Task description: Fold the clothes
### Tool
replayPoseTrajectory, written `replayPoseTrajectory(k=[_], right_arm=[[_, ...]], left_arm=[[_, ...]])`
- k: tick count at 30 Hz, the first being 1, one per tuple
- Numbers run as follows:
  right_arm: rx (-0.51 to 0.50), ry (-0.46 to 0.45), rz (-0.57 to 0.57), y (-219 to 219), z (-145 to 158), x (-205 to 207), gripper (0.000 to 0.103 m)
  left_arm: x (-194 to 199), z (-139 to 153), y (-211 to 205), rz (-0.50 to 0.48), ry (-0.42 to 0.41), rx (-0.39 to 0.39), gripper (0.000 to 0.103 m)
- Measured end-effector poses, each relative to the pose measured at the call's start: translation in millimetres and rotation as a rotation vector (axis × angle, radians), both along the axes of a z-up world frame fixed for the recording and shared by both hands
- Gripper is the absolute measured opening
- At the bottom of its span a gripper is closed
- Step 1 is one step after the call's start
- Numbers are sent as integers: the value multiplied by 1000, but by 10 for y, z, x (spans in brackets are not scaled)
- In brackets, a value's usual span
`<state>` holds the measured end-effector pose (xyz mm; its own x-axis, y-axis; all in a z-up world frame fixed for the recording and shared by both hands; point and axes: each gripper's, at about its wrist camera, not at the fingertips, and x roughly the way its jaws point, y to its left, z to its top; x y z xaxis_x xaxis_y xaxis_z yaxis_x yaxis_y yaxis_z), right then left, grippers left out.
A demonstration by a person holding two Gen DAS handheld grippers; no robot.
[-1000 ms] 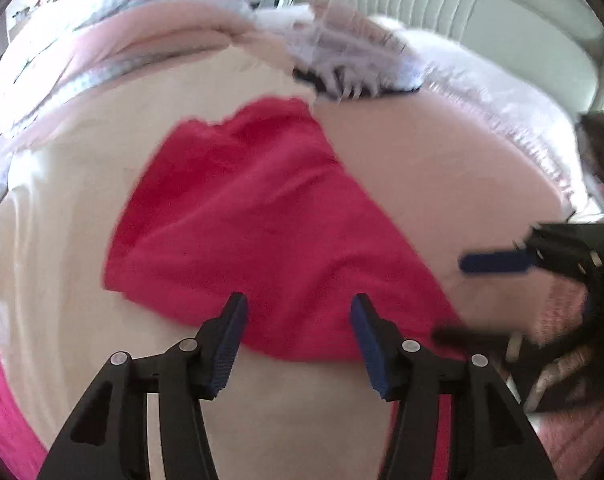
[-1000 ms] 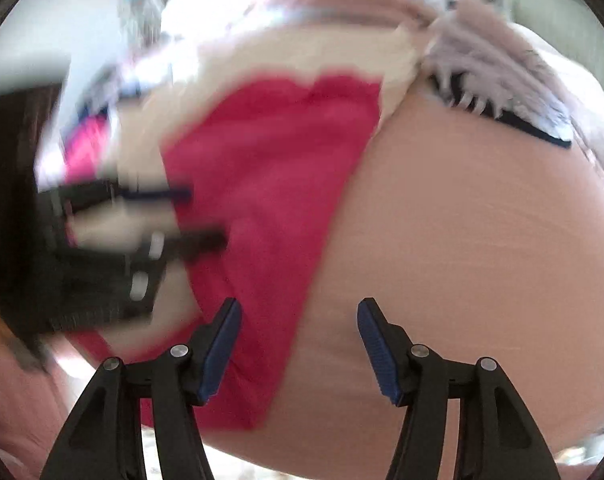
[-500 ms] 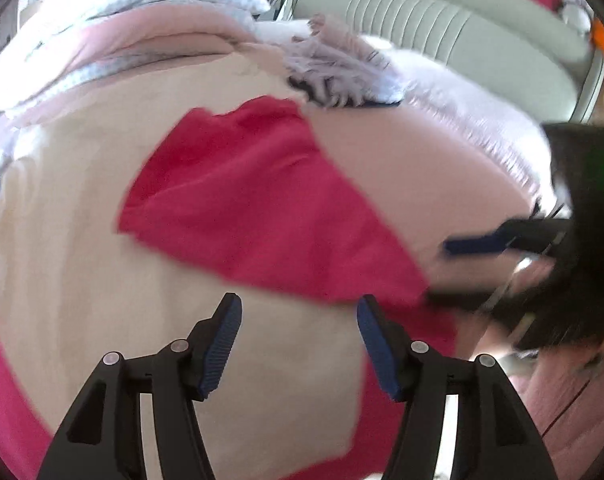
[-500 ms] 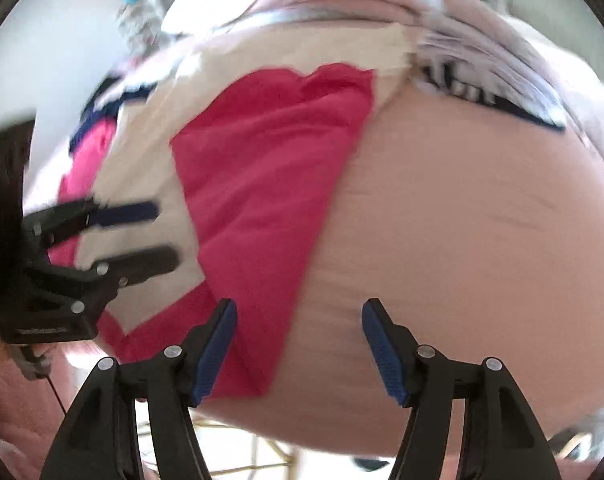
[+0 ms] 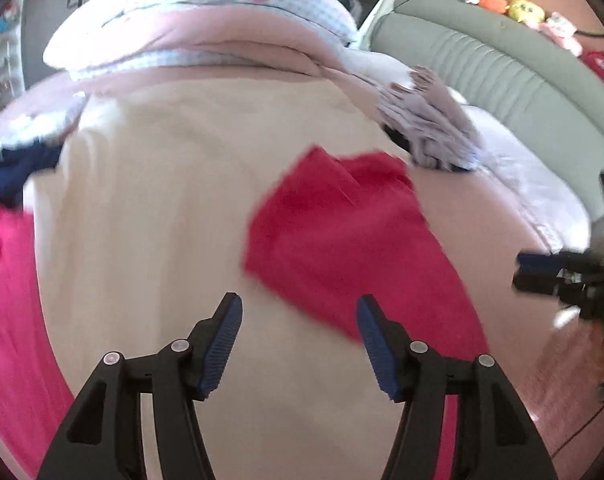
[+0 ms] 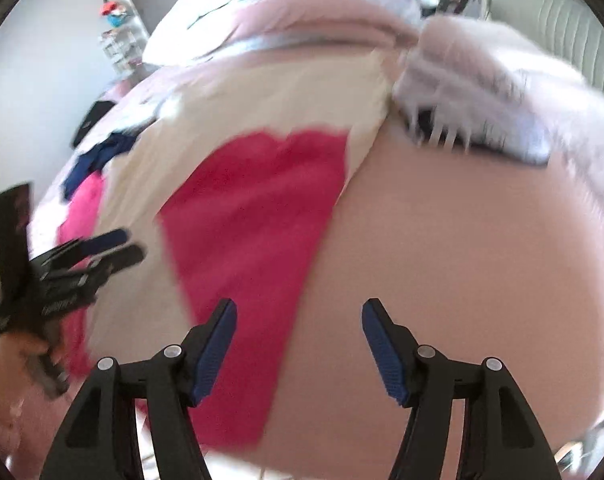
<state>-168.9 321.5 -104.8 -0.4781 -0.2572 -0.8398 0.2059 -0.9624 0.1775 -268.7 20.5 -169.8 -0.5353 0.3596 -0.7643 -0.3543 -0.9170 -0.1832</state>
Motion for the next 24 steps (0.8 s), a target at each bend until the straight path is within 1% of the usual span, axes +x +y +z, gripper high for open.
replayPoseTrajectory(k=[2,3,4,5,7,8,9,10,11,12,13,15,16,17,19,20,21,22,23,24], right_arm=[[54,7,-6,-103,-53,-496,65],[73,14,-14,-130,-75,-612,65],[92,21,-21,-155,-97,-730,65],[99,24,-25,-149,-115,-869,64],[80,23,-14,-175,-167,-1107,64],[46,7,27,-220,-206,-1182,64],[24,-29,86,-295,-309,-1319,64],[36,-53,127,-366,-395,-1431,64],[105,-47,154,-435,-491,-1487,63],[173,-41,179,-499,-585,-1541,59],[219,-29,155,-465,-647,-1579,58],[121,-47,55,-173,-691,-1650,58],[40,-66,-15,29,-675,-1653,58],[6,-66,-80,191,-642,-1633,58],[-1,-20,-72,258,-562,-1597,58],[-10,-24,-79,275,-576,-1617,58],[-18,-28,-85,292,-590,-1636,58],[-27,-32,-91,309,-604,-1656,58],[-35,-36,-98,326,-618,-1676,58],[-44,-40,-104,343,-632,-1696,58]], left_arm=[[-180,11,19,-3,-8,-16,43],[-282,-12,46,-8,-20,-21,26],[-397,-48,113,-26,-39,-20,14],[-410,-50,118,-41,-47,-18,13],[-516,-146,243,-110,-73,20,13],[-545,-183,263,-128,-87,18,13],[-567,-216,270,-142,-100,10,13],[-603,-261,263,-137,-104,-8,13],[-643,-308,253,-128,-106,-30,14],[-675,-308,189,-97,-112,-37,13],[-706,-295,111,-61,-118,-40,5],[-766,-270,-43,11,-131,-47,3],[-796,-257,-120,48,-137,-51,3],[-814,-202,-108,42,-127,-23,3],[-843,-70,-38,10,-97,47,3],[-858,-4,-4,-6,-82,82,3],[-879,60,135,-63,-53,113,3],[-919,70,301,-134,-49,130,4],[-960,49,429,-181,-58,128,4],[-1025,-27,591,-219,-80,96,4]])
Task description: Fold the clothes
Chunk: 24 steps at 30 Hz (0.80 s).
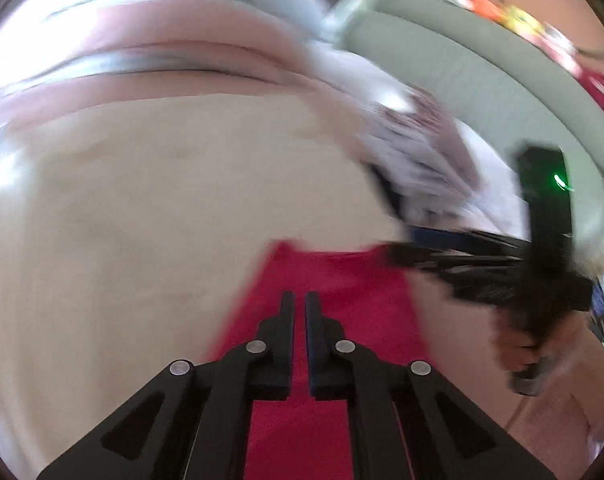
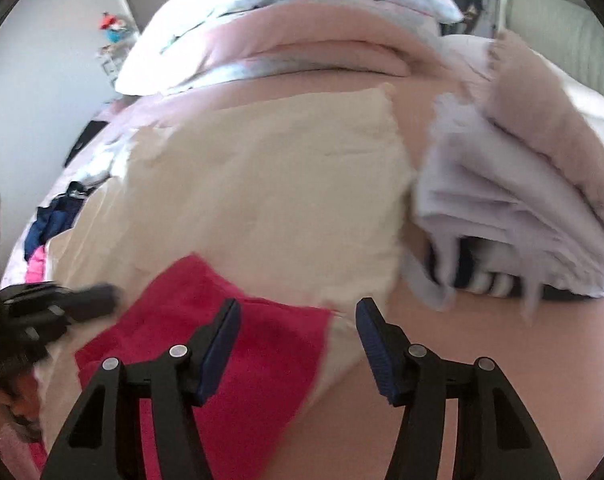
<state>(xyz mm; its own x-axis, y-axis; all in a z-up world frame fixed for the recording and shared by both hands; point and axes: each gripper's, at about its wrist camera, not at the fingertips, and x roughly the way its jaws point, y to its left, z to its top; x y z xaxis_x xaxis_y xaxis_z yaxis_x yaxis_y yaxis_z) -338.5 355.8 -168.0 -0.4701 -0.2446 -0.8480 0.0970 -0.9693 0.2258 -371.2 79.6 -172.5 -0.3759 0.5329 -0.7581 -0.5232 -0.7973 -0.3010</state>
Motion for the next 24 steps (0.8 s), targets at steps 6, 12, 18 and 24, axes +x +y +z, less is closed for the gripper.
replayPoseTrajectory(k=[6,12,18,24], right_arm=[[-52,-23,-39,102,-81,-117,58],[-7,72,-48,177,258,-68,58],[-8,39,-110,379,168,-169,58],[-95,-34,-89,458,-51,-328,58]], left_arm=[[-390,-232,292,53,-29,-140,4],[-291,-91,362,-21,-19,-45,4],[-553,-213,814,-66,-57,-122,5],[-822,-372,1125,-97,-132,-145,4]])
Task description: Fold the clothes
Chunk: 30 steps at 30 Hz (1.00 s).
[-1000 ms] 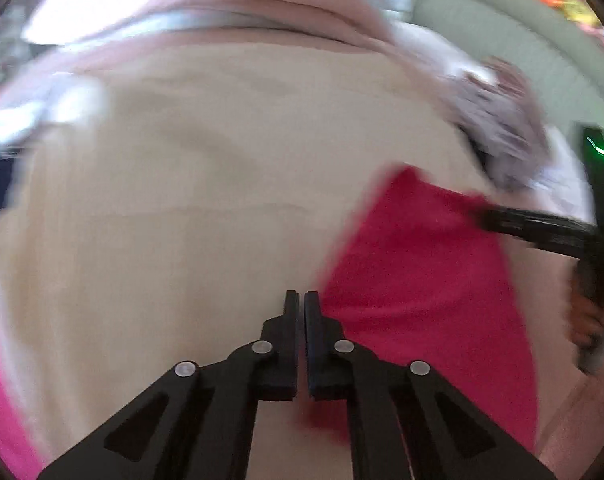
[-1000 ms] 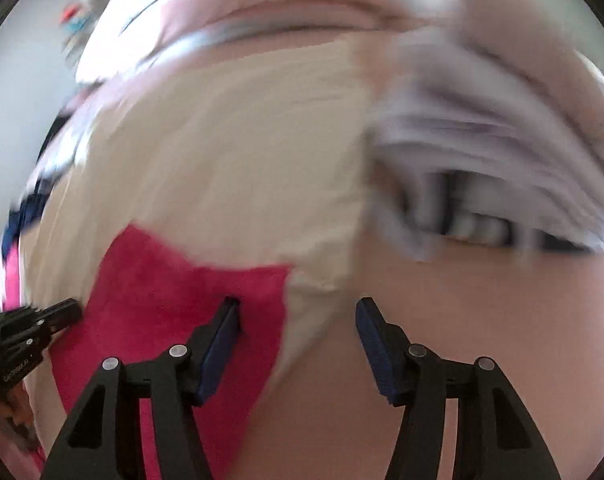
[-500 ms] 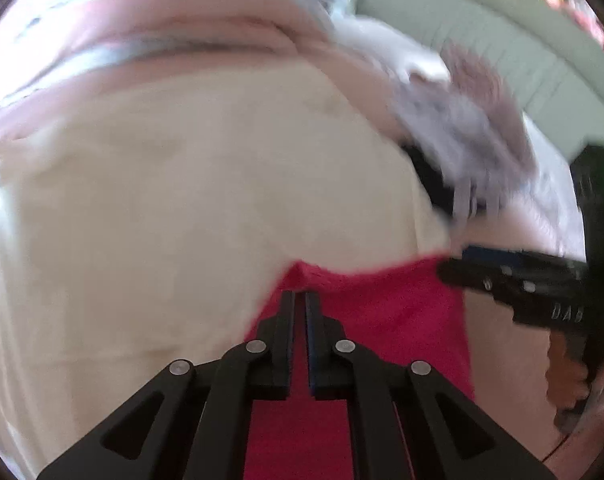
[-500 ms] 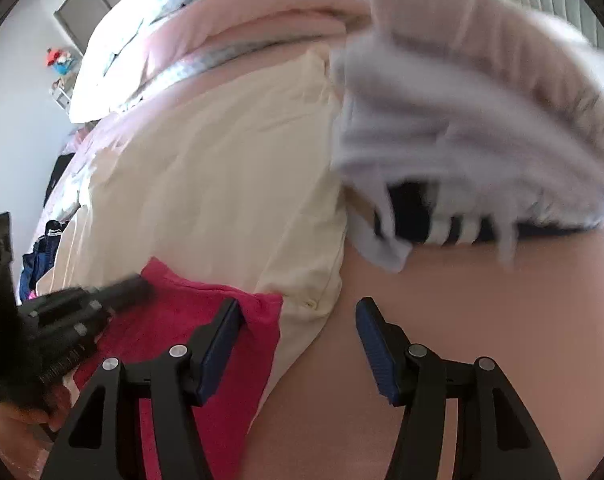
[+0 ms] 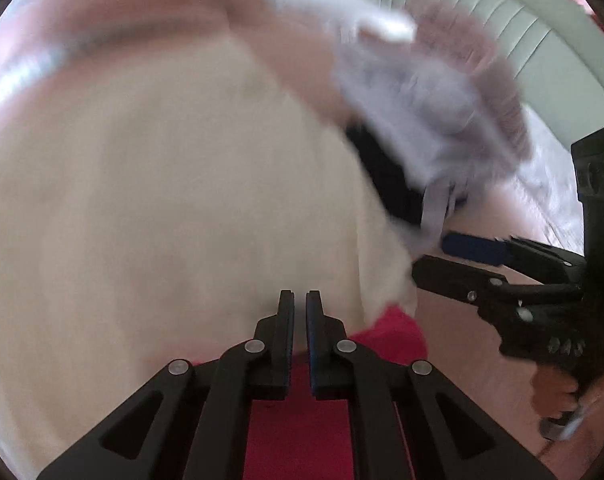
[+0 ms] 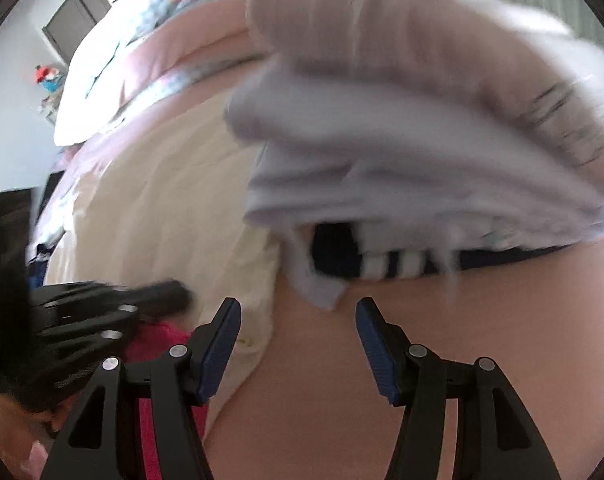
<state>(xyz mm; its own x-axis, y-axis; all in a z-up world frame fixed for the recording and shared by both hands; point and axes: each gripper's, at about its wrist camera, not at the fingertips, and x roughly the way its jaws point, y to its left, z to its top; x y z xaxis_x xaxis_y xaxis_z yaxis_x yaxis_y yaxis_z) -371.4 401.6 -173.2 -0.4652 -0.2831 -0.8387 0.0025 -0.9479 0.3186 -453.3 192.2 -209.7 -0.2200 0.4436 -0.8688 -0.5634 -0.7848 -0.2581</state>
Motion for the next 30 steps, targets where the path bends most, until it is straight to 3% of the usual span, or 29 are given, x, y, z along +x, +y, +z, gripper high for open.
replayPoseTrajectory(k=[6,15,18,21,25,28,30], right_arm=[[-32,-28,-63,112,23,26,58],[-122,-82,-38,281,25,-42,60],[-37,-79,4,82,-3,-133,60],[47,-75,44,-114,-32,-223,60],[166,-61,69,-199,-47,-230,60],[418,-51,42,-278,-64,-231,60],[422,-43,24,-227,-27,-236,60]], left_arm=[[140,-12,150,-158,-104,110,4],[177,-139,305,-237,-305,215,4],[260,-157,396,-248,-342,248,4],[310,-143,461,-252,-302,231,5],[309,8,306,-143,-200,206,6],[298,103,185,-93,-154,217,6],[285,79,260,-106,-142,193,6]])
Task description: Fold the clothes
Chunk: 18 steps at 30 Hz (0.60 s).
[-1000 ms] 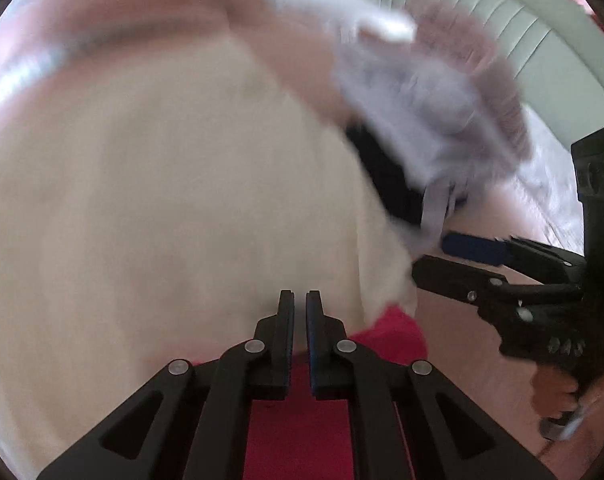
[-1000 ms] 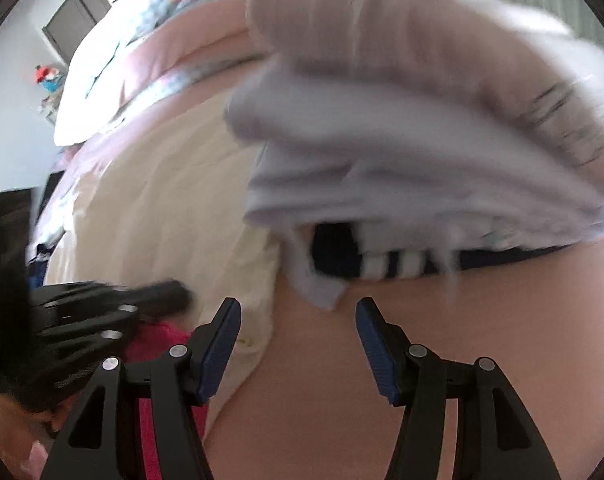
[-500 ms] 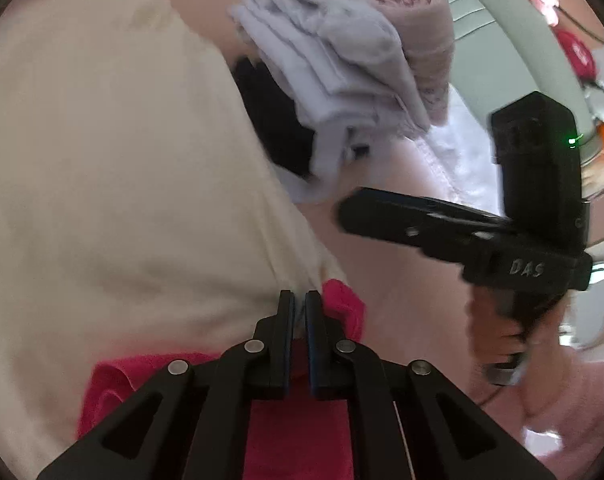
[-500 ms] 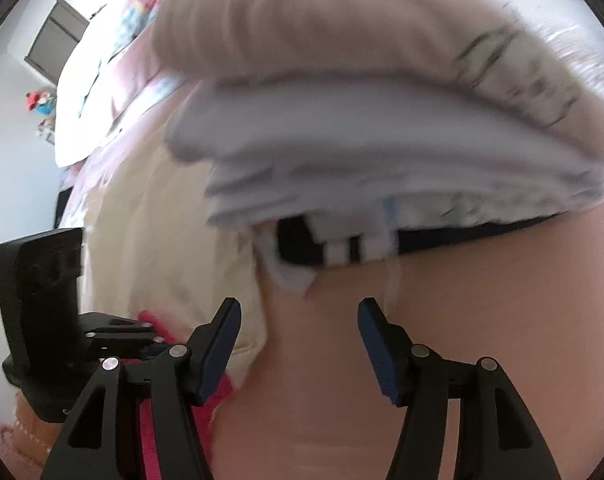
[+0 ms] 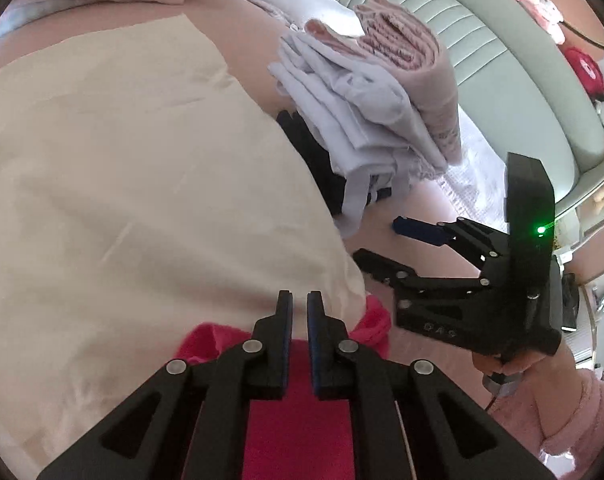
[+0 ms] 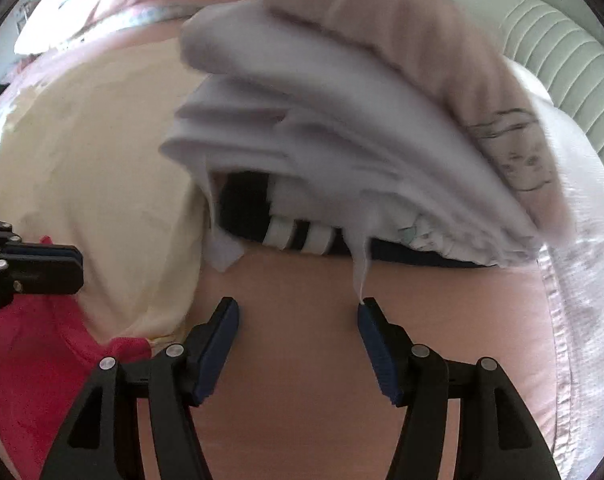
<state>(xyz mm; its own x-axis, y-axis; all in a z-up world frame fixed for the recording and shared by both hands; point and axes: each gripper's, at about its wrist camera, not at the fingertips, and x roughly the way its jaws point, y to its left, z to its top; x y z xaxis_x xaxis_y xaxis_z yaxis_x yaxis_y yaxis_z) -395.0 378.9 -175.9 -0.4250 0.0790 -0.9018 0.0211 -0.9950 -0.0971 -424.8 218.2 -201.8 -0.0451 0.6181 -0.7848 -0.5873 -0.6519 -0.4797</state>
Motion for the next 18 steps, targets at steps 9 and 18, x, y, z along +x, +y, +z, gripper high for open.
replayPoseTrajectory(k=[9,18], right_arm=[[-123,-12,144,-261,-61,-34,59],[-188,-4,65,-39,131,-38,63]], left_arm=[[189,-81,249,-22,160,-134,6],[456,-55,303,-29,193,-146,6]])
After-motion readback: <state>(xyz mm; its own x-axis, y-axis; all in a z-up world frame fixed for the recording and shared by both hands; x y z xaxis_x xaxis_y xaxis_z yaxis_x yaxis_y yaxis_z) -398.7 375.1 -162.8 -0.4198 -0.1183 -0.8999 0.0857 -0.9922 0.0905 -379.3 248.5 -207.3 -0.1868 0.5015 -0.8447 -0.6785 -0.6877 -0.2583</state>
